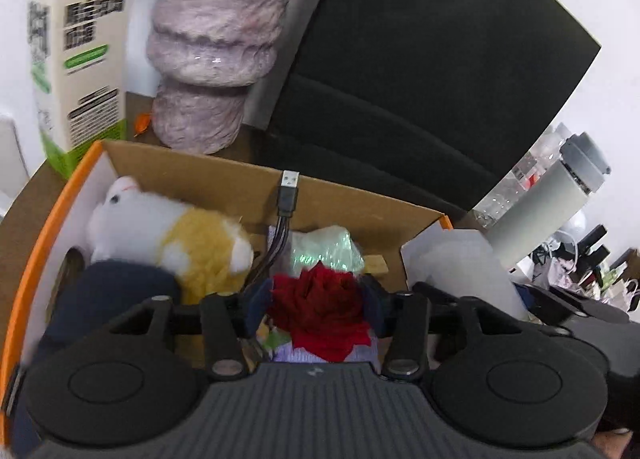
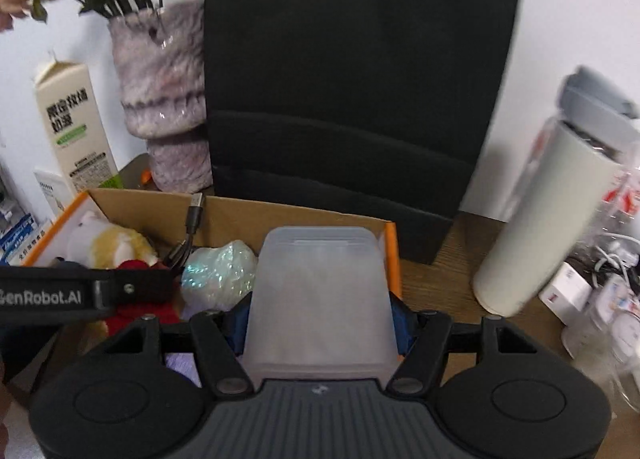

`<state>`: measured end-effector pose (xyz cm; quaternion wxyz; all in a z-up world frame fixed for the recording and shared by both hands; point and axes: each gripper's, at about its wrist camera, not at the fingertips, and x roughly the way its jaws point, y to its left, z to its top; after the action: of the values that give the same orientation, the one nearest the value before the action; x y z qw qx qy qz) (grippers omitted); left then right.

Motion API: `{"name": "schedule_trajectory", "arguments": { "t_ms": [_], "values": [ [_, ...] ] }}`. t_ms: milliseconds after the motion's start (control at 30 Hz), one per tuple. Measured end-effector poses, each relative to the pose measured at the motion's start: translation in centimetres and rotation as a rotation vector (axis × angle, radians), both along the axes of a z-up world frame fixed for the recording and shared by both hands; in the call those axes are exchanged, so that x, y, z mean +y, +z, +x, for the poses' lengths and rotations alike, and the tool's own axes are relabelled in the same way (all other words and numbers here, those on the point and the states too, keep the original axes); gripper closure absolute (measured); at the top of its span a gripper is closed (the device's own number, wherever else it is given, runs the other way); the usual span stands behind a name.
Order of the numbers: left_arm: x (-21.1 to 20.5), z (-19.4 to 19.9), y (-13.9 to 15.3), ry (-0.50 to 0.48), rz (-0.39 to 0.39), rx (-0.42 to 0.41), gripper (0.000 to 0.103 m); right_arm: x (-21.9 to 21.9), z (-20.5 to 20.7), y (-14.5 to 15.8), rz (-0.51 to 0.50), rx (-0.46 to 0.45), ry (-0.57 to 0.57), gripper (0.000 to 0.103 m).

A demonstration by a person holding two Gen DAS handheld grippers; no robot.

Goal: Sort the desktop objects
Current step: 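Lower the container and rose into the box and open both tools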

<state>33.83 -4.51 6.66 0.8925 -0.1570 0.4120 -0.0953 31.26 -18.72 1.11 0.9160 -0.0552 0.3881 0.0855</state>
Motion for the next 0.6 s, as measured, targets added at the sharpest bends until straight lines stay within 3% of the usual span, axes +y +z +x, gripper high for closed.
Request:
{"name": "schedule_trajectory", "arguments": {
  "t_ms": [33, 100, 233, 433, 500, 600],
  "values": [
    [0.0, 0.1, 0.1, 0.002, 0.006, -0.011, 0.043, 0.0, 0.3, -0.4, -0.002, 0.006, 0.000, 0.039],
    [0.3, 0.2, 0.5, 0.008, 0.010, -0.037, 0.027, 0.2, 1.0, -1.5, -0.009, 0.020, -0.009, 0.039],
    [1.2, -1.1, 2.0, -0.004, -0.002, -0.087, 0.024, 0.0, 1.8, -2.4, 0.006, 0.019, -0.015, 0.035],
    [3.0, -3.3, 5.2, 0.009, -0.028, -0.171, 0.015, -0.7, 1.6, -0.2, 0.111, -0.012, -0.044, 0.031],
    [3.3, -4.0, 5.9, 0.016, 0.011, -0.206, 0.007, -0.9, 1.0, 0.7, 0.139, -0.018, -0.033, 0.029],
    [3.3, -5.3, 6.0, 0.007, 0.088, -0.219, 0.004, -0.7, -0.1, 1.7, 0.149, -0.017, -0.010, 0.027]
  ]
}}
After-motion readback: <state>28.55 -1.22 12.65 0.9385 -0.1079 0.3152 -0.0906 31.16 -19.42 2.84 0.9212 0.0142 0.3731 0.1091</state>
